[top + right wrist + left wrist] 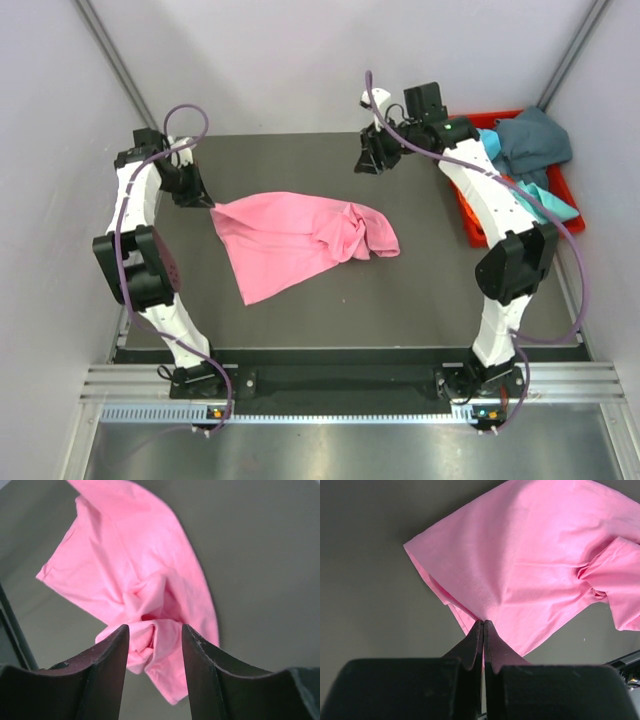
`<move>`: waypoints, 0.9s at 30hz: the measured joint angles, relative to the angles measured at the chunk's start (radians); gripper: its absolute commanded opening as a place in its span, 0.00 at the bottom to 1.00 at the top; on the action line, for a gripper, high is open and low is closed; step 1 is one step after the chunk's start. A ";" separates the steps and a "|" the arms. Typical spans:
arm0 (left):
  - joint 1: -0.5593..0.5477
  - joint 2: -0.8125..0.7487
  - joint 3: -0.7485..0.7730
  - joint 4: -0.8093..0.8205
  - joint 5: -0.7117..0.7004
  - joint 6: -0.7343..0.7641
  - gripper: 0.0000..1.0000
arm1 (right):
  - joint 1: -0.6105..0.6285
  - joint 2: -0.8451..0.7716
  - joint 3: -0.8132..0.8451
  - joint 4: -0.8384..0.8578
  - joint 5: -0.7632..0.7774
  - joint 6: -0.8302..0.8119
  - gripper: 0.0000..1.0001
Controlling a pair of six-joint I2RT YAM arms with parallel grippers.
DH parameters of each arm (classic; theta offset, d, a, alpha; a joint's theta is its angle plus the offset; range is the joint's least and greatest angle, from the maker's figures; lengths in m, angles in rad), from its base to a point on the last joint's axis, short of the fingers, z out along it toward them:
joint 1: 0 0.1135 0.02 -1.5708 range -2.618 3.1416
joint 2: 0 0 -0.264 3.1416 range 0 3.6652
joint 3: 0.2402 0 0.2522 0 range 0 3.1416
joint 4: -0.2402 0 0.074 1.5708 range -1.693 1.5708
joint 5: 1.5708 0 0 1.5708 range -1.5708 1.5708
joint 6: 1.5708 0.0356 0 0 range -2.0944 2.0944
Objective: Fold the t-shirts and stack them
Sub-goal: Flatten the tshirt out
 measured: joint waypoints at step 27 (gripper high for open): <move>-0.002 -0.041 -0.048 0.002 0.019 0.001 0.00 | 0.092 0.134 0.138 -0.500 -0.034 -1.068 0.59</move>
